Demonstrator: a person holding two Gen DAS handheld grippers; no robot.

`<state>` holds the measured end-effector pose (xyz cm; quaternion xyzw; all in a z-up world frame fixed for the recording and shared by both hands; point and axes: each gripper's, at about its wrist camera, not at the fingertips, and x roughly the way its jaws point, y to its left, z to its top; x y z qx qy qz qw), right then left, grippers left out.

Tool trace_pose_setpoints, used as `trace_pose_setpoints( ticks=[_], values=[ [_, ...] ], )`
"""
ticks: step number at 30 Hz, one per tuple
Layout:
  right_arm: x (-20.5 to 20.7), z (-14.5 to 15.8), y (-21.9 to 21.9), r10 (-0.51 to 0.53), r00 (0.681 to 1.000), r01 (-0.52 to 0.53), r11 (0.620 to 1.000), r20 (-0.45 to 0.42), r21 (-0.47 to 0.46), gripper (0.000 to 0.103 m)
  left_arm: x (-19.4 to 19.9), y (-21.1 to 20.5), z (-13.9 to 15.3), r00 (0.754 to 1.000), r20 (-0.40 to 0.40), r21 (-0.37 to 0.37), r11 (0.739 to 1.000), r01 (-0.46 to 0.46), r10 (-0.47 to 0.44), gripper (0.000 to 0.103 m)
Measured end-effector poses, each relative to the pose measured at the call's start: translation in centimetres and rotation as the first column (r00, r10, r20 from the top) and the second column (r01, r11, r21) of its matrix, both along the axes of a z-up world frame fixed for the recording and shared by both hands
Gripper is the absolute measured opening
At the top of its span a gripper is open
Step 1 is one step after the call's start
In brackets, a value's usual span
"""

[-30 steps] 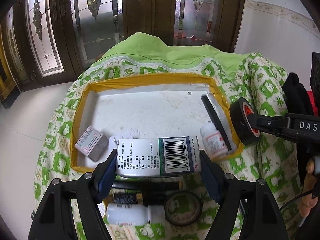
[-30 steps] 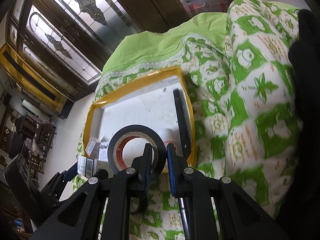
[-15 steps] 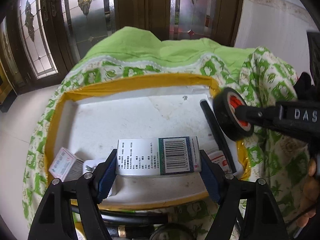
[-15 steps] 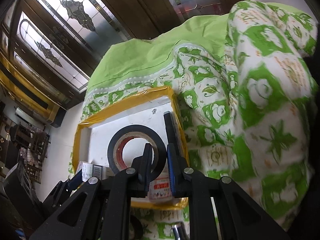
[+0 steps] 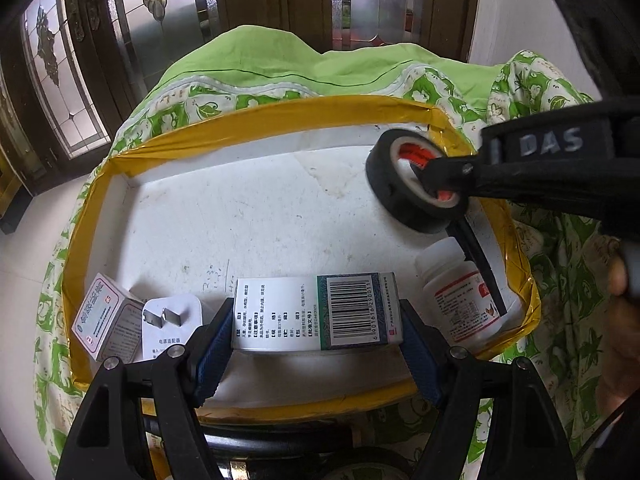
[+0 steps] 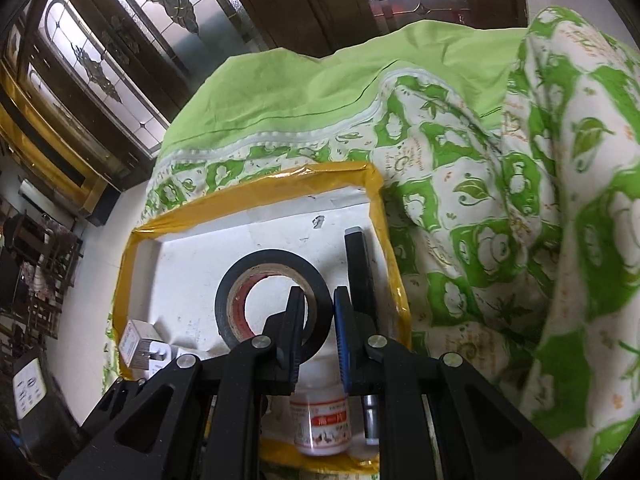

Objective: Organize rigid objects
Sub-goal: 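Lower the box and tape into the tray and open both grippers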

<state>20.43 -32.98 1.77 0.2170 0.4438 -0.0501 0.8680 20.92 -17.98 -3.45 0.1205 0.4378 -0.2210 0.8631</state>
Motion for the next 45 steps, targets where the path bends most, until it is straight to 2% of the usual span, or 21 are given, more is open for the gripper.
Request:
trace_pose_setpoints(
  ticks=[12,20,23,24,26,29,33,36,38,40,43,45],
  values=[
    [2.0,-2.3,0.0,-0.005,1.000,0.004,0.999,-0.030,-0.036,0.014,0.5,-0.3,0.1,1.000,0.014,0.007,1.000,0.018,-0.018,0.080],
    [2.1,-2.5,1.1,0.011,1.000,-0.013,0.992,-0.017,-0.123,0.014,0.9,0.3,-0.8,0.999,-0.040,-0.018,1.000,-0.004,0.003,0.081],
    [1.7,-2.3,1.0,0.007,1.000,-0.006,0.994,0.014,-0.108,0.018,0.9,0.8,-0.5,0.999,-0.049,-0.031,0.999,-0.025,0.024,0.082],
    [1.5,-2.1,0.9,0.004,1.000,-0.002,0.994,0.023,-0.105,0.023,0.7,1.0,-0.3,0.999,-0.048,-0.035,0.999,-0.026,0.024,0.082],
    [0.8,-1.7,0.6,-0.012,0.999,0.016,0.997,0.052,-0.077,0.032,0.0,1.5,0.3,0.999,-0.031,-0.033,0.999,-0.026,0.025,0.084],
    [-0.7,-0.8,-0.2,-0.055,0.994,0.056,0.998,0.090,-0.012,0.035,-1.6,2.3,1.4,1.000,-0.005,-0.031,0.999,-0.023,0.023,0.086],
    [-3.2,0.6,-0.9,-0.097,0.985,0.092,0.995,0.142,0.040,0.051,-4.9,5.3,2.6,0.998,0.006,-0.069,0.996,-0.062,0.063,0.092],
    [-5.4,1.2,-0.9,-0.103,0.982,0.087,0.991,0.156,0.101,0.054,-8.1,9.1,2.1,0.995,-0.024,-0.114,0.988,-0.101,0.099,0.093],
    [-6.8,1.4,-0.4,-0.089,0.984,0.069,0.989,0.156,0.128,0.056,-10.2,11.5,1.2,0.990,-0.037,-0.097,0.985,-0.142,0.139,0.093],
    [-8.2,1.6,0.3,-0.073,0.984,0.050,0.989,0.162,0.142,0.059,-11.0,13.0,1.2,0.982,-0.054,-0.071,0.980,-0.187,0.183,0.093],
    [-9.9,1.3,1.1,-0.050,0.986,0.021,0.983,0.156,0.184,0.060,-11.5,14.3,2.7,0.976,-0.033,-0.133,0.967,-0.217,0.215,0.093],
    [-11.3,0.6,1.7,-0.032,0.990,0.001,0.976,0.138,0.219,0.060,-12.1,14.8,2.8,0.974,-0.028,-0.145,0.964,-0.225,0.223,0.093]
  ],
)
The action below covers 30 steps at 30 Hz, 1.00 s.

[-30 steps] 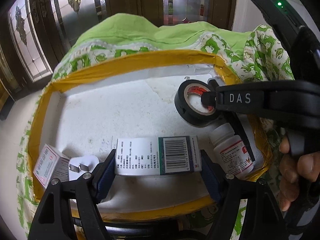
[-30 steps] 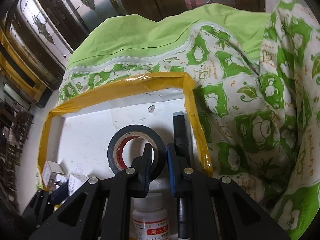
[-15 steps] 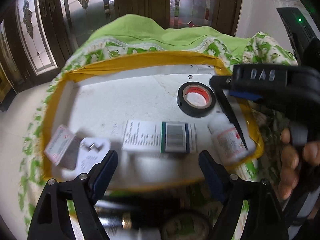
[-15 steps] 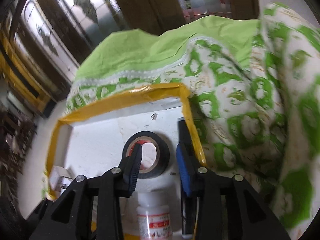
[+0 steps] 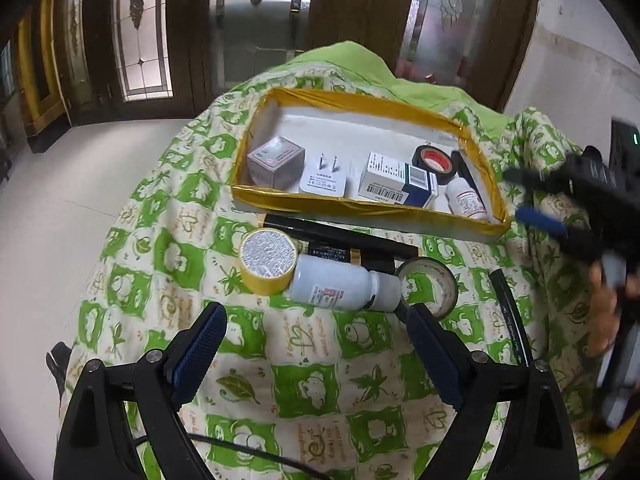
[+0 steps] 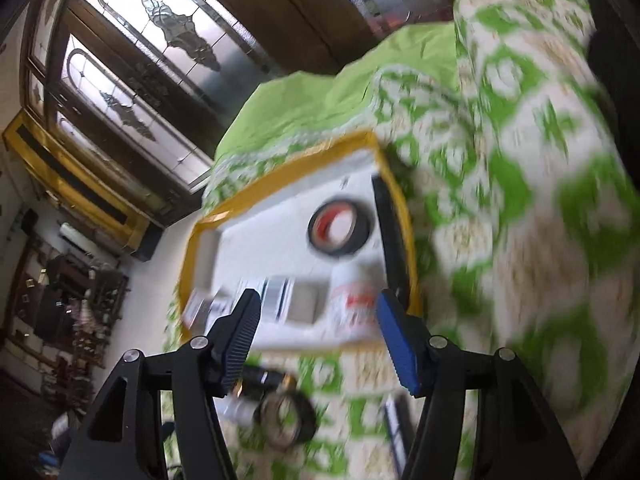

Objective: Organize rigid objects
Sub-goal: 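Move the left gripper to the yellow-rimmed tin while the right approaches the grey tape roll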

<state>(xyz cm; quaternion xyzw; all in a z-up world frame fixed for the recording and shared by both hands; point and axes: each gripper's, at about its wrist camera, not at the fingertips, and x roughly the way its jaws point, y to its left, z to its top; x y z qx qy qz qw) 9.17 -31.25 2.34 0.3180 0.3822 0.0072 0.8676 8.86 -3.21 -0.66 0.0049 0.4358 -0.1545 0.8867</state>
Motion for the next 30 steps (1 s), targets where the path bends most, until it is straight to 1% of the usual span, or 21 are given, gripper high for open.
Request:
trace_pose_setpoints(
  ticks=[4,7,11,13,15,18,22,25,27,28,30],
  values=[
    [-2.4,-1.7,1.2,0.060,0.996,-0.056,0.997,-0.067,0.051,0.060,-0.5,-0.3,-1.0,0.999,-0.041,0.035,0.999,-0.003,0.004,0.093],
    [-3.6,-1.9,1.5,0.075,0.994,-0.070,0.995,-0.074,0.074,0.060,-1.0,-0.7,-1.1,0.999,-0.044,0.047,0.999,0.005,-0.003,0.093],
    [-5.3,-0.9,1.0,0.079,0.996,-0.076,0.996,-0.047,0.055,0.059,-1.6,-0.9,-1.2,0.998,-0.056,0.031,0.999,0.023,-0.021,0.093],
    [-5.7,-0.8,0.9,0.078,0.996,-0.077,0.996,-0.050,0.034,0.056,-1.6,-1.0,-1.4,0.998,-0.065,0.023,0.999,0.027,-0.026,0.093],
    [-5.8,-0.8,1.2,0.082,0.994,-0.083,0.996,-0.073,-0.011,0.049,-1.5,-1.0,-1.5,0.997,-0.074,0.023,0.999,0.026,-0.024,0.093],
    [-5.6,-1.1,1.9,0.105,0.990,-0.110,0.993,-0.097,-0.050,0.042,-1.3,-1.0,-1.8,0.996,-0.089,0.019,1.000,0.021,-0.019,0.093],
    [-4.9,-1.8,2.9,0.133,0.984,-0.141,0.988,-0.122,-0.058,0.040,-1.1,-0.9,-2.1,0.995,-0.101,0.010,1.000,0.013,-0.012,0.093],
    [-3.4,-2.5,3.7,0.152,0.977,-0.160,0.986,-0.148,-0.046,0.037,-1.0,-1.1,-2.3,0.994,-0.107,0.016,1.000,0.017,-0.015,0.093],
    [-1.8,-2.9,4.7,0.166,0.971,-0.181,0.980,-0.170,-0.078,0.031,-1.0,-1.4,-2.4,0.994,-0.106,0.026,0.999,0.022,-0.019,0.093],
    [-1.3,-3.1,5.2,0.173,0.968,-0.192,0.977,-0.180,-0.092,0.030,-1.0,-1.5,-2.4,0.994,-0.105,0.030,0.999,0.024,-0.021,0.093],
    [-0.2,-3.9,6.1,0.187,0.961,-0.211,0.972,-0.204,-0.101,0.026,-1.1,-1.5,-2.4,0.994,-0.102,0.032,0.999,0.026,-0.023,0.093]
  ],
)
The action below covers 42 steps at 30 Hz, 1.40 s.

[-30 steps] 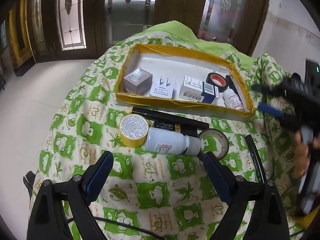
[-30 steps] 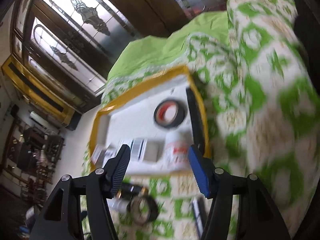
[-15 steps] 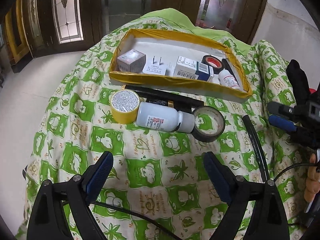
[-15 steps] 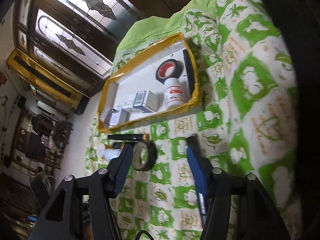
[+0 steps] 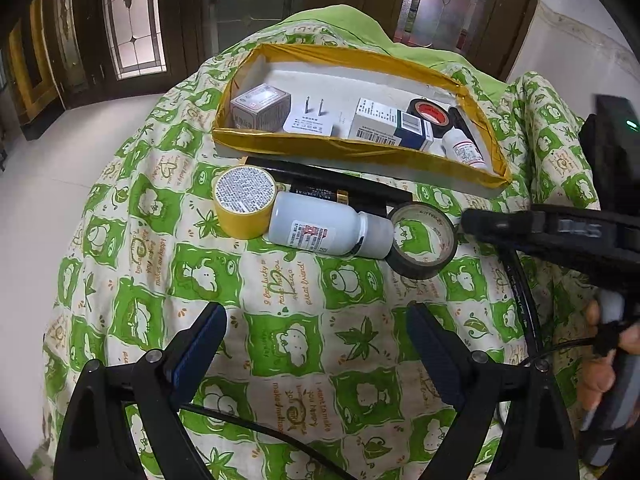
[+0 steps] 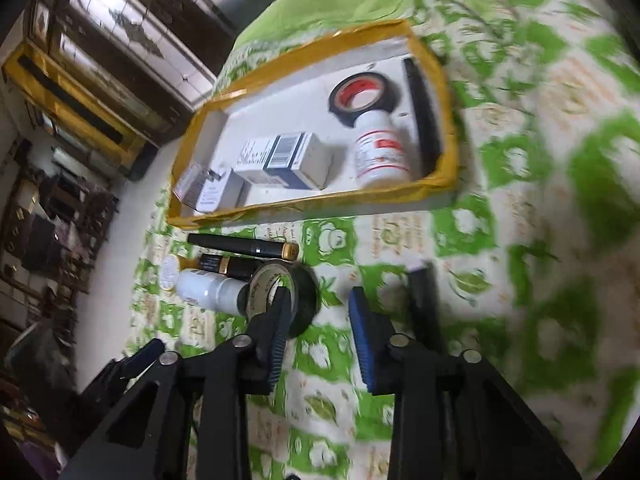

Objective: Organize rigid objects
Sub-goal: 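Move the left gripper to the yellow-rimmed tin while the right approaches the grey tape roll, then grasp the yellow-rimmed tin with the left gripper while the right grasps the grey tape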

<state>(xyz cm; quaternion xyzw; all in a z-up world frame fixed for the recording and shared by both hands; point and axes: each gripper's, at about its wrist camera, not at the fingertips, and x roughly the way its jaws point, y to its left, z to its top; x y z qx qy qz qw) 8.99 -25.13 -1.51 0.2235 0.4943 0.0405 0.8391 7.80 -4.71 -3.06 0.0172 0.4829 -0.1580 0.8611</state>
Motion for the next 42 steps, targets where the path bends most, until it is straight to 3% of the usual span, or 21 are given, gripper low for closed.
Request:
trace_pose_setpoints(
  ticks=[3,6,12,19,25,27,31,32,37,42],
  values=[
    [1.4,-1.4,1.5,0.033,0.999,-0.034,0.999,-0.036,-0.028,0.019,0.0,0.1,0.0,1.000,-0.002,-0.002,1.000,-0.006,0.006,0.093],
    [2.0,-2.2,2.7,0.056,0.997,-0.061,0.991,-0.046,-0.118,0.012,0.2,0.3,-0.1,1.000,-0.009,-0.003,1.000,-0.017,0.017,0.093],
    [1.0,-0.7,2.5,0.052,0.999,-0.051,0.985,0.002,-0.165,0.009,0.8,2.6,0.9,0.992,0.038,-0.016,0.992,-0.121,0.122,0.093],
    [-0.7,0.6,1.6,0.041,0.999,-0.040,0.990,0.004,-0.134,0.009,4.2,5.6,1.2,0.969,0.038,0.000,0.970,-0.245,0.245,0.093],
    [-0.5,-0.2,2.8,0.057,0.998,-0.060,0.989,-0.029,-0.134,0.009,6.7,3.7,1.3,0.977,0.064,0.044,0.978,-0.204,0.201,0.092],
    [-0.4,-0.6,2.8,0.060,0.997,-0.065,0.989,-0.042,-0.129,0.009,7.6,2.9,1.1,0.980,0.057,0.046,0.980,-0.193,0.191,0.085],
    [0.0,-1.4,3.0,0.065,0.996,-0.072,0.991,-0.064,-0.112,0.010,9.4,2.1,-0.3,0.982,-0.016,0.050,0.981,-0.186,0.187,0.048],
    [0.0,-1.5,3.1,0.067,0.996,-0.074,0.991,-0.065,-0.115,0.010,9.6,2.1,-0.7,0.981,-0.035,0.047,0.981,-0.187,0.189,0.043],
    [0.1,-1.5,3.3,0.069,0.995,-0.077,0.990,-0.065,-0.118,0.010,8.7,2.4,-1.0,0.984,-0.025,0.067,0.983,-0.173,0.175,0.042],
    [-0.1,-1.2,3.4,0.073,0.996,-0.079,0.990,-0.059,-0.116,0.010,6.6,3.9,0.0,0.987,-0.063,0.007,0.989,-0.149,0.149,0.042]
  ],
)
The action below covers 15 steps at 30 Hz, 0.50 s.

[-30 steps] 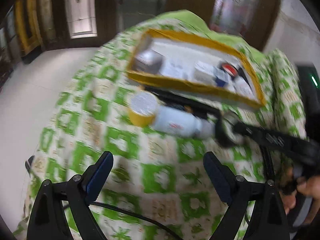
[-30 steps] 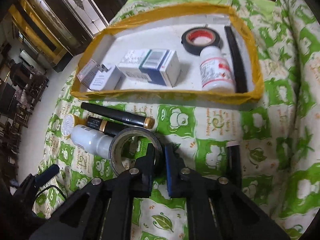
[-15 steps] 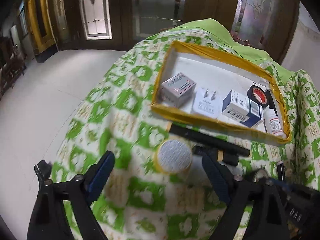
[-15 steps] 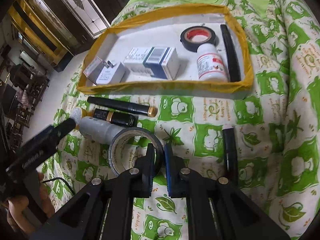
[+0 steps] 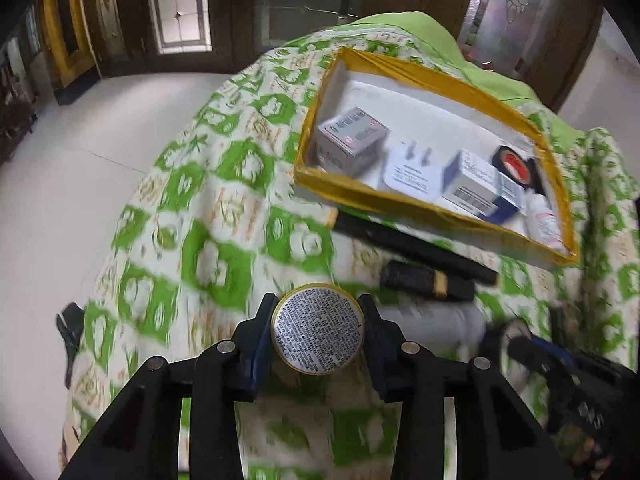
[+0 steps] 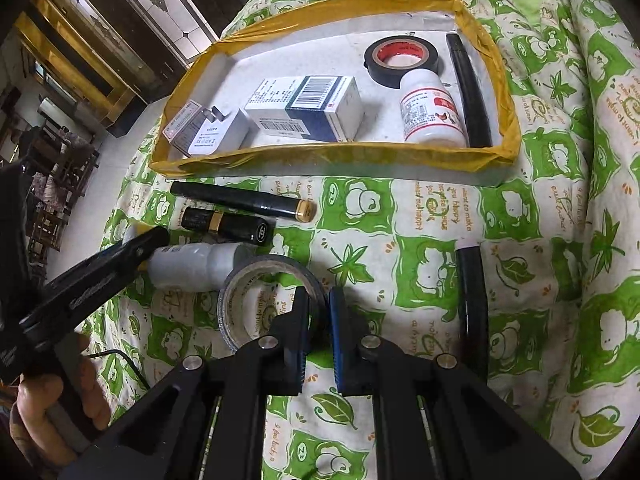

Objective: Organize rigid objects
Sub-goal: 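Grasp the yellow-rimmed tin with the left gripper while the right grasps the grey tape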

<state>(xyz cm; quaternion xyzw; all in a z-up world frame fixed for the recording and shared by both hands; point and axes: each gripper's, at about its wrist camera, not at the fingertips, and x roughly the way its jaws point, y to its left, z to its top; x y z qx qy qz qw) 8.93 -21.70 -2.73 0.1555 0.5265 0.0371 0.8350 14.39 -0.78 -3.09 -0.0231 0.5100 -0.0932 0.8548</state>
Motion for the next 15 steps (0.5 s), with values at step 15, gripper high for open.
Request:
trace_pose_setpoints(
  ticks=[15],
  values=[
    [-2.2,-0.3,0.7,0.029,0.999,-0.029,1.000,-0.040,-0.006,0.010,-4.9,-2.6,-1.1,0.985,-0.041,0.073,0.982,0.172,-0.169,0.043]
  ],
)
